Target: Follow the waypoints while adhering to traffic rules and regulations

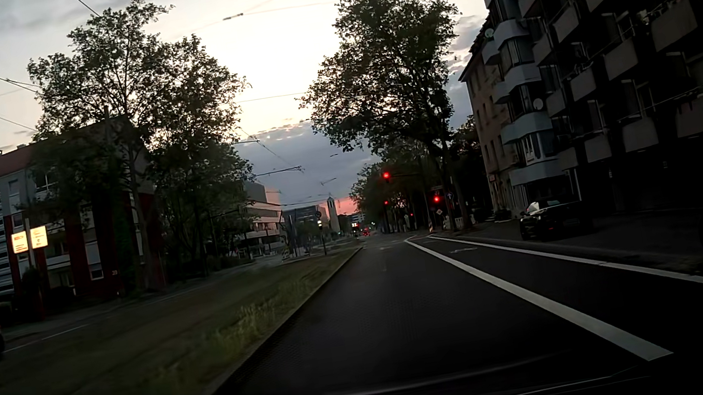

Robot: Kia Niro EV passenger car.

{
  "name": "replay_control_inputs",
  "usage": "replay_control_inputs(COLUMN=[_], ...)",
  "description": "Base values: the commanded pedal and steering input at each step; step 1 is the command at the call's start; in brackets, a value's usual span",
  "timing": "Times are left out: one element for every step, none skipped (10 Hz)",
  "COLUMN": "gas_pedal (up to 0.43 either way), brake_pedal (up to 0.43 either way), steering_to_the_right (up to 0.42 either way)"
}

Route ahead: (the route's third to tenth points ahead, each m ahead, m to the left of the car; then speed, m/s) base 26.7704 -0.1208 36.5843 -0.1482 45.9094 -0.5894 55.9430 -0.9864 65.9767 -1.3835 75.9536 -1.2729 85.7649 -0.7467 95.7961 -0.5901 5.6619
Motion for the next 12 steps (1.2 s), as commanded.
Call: replay_control_inputs(gas_pedal=[0.000, 0.000, 0.000, 0.000, 0.000, 0.000, 0.000, 0.000, 0.000, 0.000, 0.000, 0.000], brake_pedal=[0.000, 0.000, 0.000, 0.000, 0.000, 0.000, 0.000, 0.000, 0.000, 0.000, 0.000, 0.000], steering_to_the_right=[-0.004, -0.003, -0.003, -0.003, -0.003, -0.003, -0.003, -0.003, -0.002, -0.002, -0.002, -0.002])
